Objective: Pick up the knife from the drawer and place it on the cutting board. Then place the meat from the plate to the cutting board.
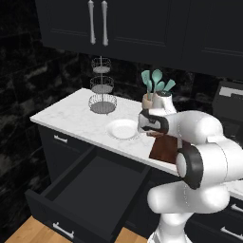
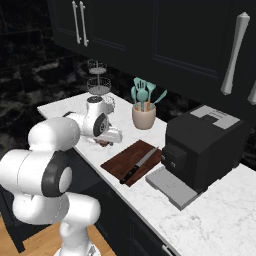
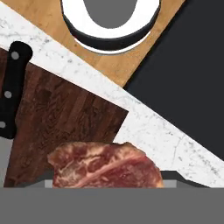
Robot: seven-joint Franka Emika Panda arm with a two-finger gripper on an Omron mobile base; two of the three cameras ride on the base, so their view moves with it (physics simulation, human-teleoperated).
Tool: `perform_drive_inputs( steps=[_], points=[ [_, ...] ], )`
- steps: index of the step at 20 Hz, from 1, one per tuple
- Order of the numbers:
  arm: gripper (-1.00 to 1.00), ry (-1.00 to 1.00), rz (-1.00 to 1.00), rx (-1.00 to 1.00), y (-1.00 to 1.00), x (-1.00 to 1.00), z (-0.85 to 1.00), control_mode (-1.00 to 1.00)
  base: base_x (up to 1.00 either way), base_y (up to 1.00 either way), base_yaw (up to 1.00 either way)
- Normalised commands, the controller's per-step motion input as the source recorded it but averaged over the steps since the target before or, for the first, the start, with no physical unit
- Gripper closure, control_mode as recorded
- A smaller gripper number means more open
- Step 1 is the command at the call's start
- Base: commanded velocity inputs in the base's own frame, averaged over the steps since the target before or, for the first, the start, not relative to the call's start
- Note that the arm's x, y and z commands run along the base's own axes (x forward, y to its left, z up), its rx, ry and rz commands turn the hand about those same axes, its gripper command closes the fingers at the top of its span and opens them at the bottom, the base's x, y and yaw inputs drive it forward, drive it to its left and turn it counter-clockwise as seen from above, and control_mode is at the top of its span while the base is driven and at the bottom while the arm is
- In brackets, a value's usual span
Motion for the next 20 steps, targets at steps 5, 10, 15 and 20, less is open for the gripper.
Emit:
perform_drive_inputs(
  steps=[5,10,15,20],
  points=[
    [1.0,0.02,-0.38,0.0,-0.61,-0.34,0.04,-1.0,0.0,0.0,0.0],
    [1.0,0.06,-0.15,0.01,-0.39,0.24,-0.03,-1.0,0.0,0.0,0.0],
    [1.0,0.0,0.0,0.08,-0.08,0.34,-0.13,-1.0,0.0,0.0,0.0],
    [1.0,0.04,0.0,0.03,-0.12,0.25,-0.31,-1.0,0.0,0.0,0.0]
  ],
)
